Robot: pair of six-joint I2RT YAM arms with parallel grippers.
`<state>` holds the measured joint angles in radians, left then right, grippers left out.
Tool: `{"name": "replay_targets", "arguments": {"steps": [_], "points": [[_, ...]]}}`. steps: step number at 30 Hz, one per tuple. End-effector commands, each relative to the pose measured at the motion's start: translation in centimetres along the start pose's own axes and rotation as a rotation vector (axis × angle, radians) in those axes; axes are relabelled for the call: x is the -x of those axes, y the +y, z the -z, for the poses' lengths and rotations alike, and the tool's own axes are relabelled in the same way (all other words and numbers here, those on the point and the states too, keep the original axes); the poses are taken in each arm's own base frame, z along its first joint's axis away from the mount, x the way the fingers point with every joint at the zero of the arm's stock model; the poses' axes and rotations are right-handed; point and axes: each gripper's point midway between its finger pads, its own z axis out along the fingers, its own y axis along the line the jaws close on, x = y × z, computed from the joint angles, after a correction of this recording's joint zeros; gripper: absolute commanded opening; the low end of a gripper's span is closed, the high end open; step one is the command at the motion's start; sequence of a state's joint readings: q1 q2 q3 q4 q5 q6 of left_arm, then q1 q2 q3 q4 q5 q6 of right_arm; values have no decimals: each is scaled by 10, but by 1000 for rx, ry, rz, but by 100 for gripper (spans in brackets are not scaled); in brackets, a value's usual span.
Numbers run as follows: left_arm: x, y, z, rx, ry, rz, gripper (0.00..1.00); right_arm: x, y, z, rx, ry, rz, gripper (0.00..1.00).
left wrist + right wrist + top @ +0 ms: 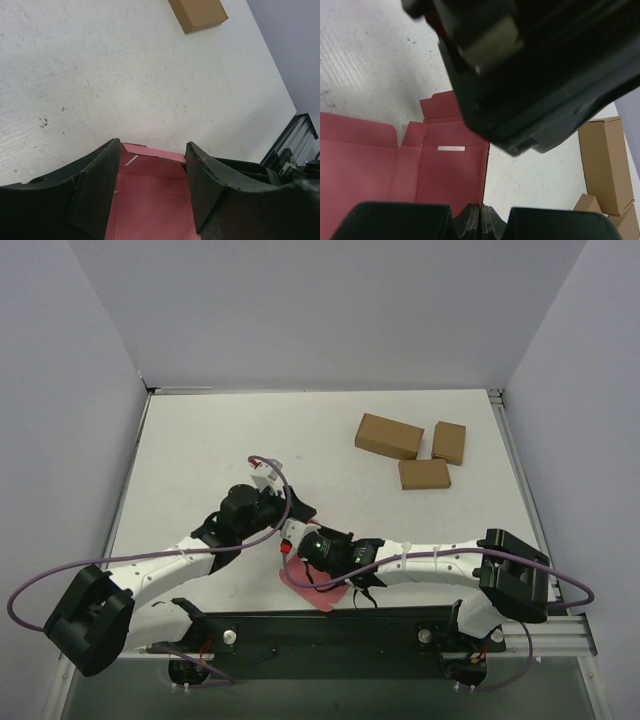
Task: Fold the paper box
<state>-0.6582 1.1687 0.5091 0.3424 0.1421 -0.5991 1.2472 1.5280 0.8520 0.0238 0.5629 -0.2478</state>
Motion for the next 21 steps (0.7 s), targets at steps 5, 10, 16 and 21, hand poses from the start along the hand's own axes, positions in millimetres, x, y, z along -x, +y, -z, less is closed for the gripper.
{"name": "replay_targets", "arguments": {"steps": [5,10,16,21], "points": [[2,-11,-12,-80,-20,12,64,4,9,-3,-4,7,61,0],[-6,-12,-10,-83,-7,18,64,3,11,-4,-2,15,64,0],[-29,-6,-9,-73,43,29,63,3,10,-5,2,17,55,0],[-42,-14,-4,-93,65,34,63,1,9,-6,-1,23,47,0]]}}
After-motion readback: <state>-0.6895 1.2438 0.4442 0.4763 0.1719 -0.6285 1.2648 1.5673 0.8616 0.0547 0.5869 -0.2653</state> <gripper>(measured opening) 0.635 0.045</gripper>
